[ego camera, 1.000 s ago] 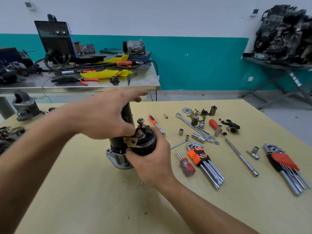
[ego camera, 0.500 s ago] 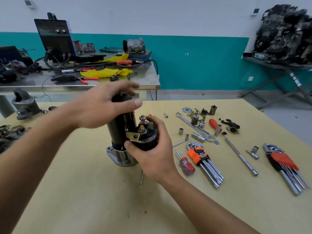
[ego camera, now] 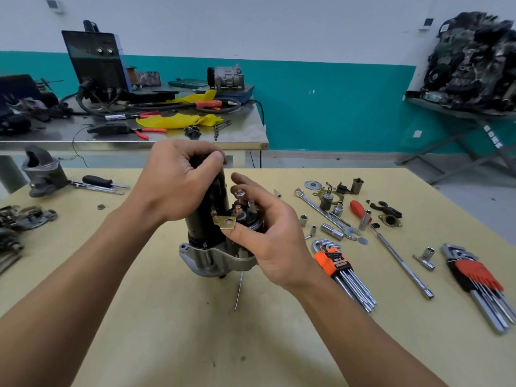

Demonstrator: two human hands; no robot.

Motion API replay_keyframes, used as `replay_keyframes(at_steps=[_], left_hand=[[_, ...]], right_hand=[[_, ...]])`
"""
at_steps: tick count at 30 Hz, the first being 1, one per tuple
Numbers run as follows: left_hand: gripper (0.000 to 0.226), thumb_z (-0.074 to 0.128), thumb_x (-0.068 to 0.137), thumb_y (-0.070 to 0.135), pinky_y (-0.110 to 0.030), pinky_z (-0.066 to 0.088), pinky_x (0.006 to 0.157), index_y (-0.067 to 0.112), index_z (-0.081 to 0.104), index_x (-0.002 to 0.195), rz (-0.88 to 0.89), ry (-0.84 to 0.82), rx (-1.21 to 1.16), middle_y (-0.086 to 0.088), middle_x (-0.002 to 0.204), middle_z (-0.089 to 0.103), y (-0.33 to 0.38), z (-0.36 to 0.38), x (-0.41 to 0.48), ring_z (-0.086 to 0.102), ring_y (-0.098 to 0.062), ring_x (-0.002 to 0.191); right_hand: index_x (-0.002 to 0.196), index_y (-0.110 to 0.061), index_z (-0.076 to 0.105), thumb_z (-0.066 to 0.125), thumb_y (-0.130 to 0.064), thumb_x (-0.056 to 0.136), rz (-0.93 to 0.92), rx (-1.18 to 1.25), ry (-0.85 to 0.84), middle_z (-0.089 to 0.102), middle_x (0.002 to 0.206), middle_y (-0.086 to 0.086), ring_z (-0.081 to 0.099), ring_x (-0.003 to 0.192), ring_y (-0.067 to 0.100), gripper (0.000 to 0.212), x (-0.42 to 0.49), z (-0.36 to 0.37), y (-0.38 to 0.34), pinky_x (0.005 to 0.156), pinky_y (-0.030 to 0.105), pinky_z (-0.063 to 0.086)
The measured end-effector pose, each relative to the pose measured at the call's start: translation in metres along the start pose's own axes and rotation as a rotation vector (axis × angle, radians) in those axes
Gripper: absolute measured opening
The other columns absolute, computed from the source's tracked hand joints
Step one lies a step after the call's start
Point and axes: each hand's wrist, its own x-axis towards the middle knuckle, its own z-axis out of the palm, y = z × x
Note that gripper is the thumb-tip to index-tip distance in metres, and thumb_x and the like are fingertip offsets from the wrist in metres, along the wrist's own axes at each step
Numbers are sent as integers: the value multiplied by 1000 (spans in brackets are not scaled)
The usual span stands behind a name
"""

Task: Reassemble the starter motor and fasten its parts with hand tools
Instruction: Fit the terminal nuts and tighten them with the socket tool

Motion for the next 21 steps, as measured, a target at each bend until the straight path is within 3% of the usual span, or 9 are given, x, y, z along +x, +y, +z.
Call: replay_keyframes(at_steps=[3, 6, 10, 14, 17, 21], left_hand=[[30, 49, 86, 32, -36, 52, 73, 16, 75, 84, -2, 0, 24, -1, 84, 71, 0, 1, 2, 61, -20, 86], [31, 49, 86, 31, -35, 52, 74, 15, 75, 84, 12, 9, 21, 1, 84, 71, 1, 3, 2, 61, -17, 86], [31, 48, 85, 30, -30, 50, 71, 15, 75, 84, 4, 14, 26, 5, 84, 70, 0, 3, 4, 61, -15, 85], [29, 49, 84, 29, -29, 49, 66, 15, 75, 82, 11, 20, 9, 4, 81, 70, 0, 4, 4, 61, -14, 79], [26, 49, 85, 30, -24, 46, 63, 20, 73, 81, 7, 16, 6, 11, 80, 69, 0, 5, 4, 60, -7, 78], [28, 48, 84, 28, -19, 46, 62, 16, 74, 82, 13, 18, 3, 9, 81, 69, -1, 5, 4, 60, -8, 77]], right_hand=[[117, -24, 54, 84, -10, 67, -15, 29, 109, 56, 135, -8, 52, 129, 9, 61, -2, -1, 2, 109, 46, 45], [132, -22, 53, 82, -19, 70, 12, -65, 47, 52, 141, -12, 48, 132, 3, 68, -1, -4, 0, 110, 36, 44], [117, -17, 54, 86, -11, 66, 25, 0, 105, 55, 135, -3, 51, 129, 9, 61, 0, -5, 3, 107, 32, 45], [124, -26, 54, 84, -22, 68, 50, -87, 30, 54, 138, -10, 50, 129, 1, 64, 0, -7, 1, 107, 29, 45], [117, -16, 55, 87, -9, 66, 44, -18, 119, 58, 131, -4, 55, 123, 7, 60, 0, -8, 3, 98, 24, 48], [121, -22, 59, 86, -21, 66, 39, -102, 56, 54, 138, -10, 49, 130, 2, 61, 0, -8, 3, 105, 29, 46]])
